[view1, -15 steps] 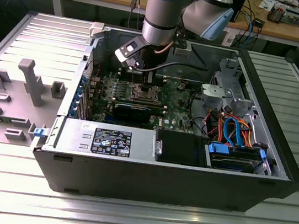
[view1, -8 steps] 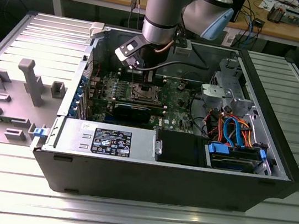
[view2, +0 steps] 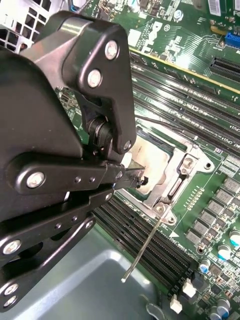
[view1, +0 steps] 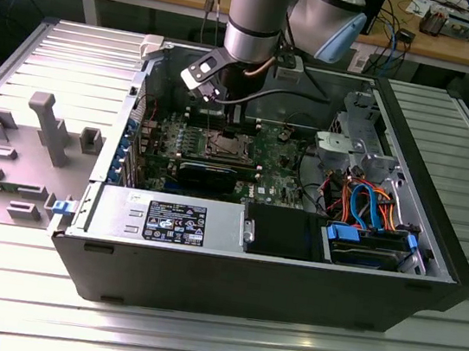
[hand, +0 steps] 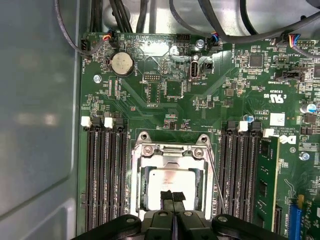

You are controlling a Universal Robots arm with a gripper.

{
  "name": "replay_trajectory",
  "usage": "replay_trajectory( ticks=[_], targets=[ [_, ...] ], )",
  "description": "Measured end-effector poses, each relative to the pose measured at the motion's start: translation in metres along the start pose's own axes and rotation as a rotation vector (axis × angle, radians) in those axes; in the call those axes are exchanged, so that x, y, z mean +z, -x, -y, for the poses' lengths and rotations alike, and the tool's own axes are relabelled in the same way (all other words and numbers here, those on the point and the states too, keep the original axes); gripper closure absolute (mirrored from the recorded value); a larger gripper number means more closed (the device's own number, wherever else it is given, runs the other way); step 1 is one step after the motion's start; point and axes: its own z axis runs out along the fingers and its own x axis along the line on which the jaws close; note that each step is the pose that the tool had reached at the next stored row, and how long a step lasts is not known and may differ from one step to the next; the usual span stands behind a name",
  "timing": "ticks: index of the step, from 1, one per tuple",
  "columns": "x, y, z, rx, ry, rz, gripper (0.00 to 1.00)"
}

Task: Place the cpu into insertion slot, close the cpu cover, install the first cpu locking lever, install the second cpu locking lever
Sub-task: 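Install the first cpu locking lever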

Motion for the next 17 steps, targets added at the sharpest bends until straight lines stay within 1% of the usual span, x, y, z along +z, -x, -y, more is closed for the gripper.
replay_trajectory(
  ticks=[13,14,17],
  targets=[
    [-0.015,-0.0004,0.0003,0.0,0.0,0.0008,0.89],
    [-0.0192,-0.0005,0.0004,0.0,0.0,0.001,0.89],
    [-0.0238,-0.0007,0.0005,0.0,0.0,0.0009,0.89]
  ],
)
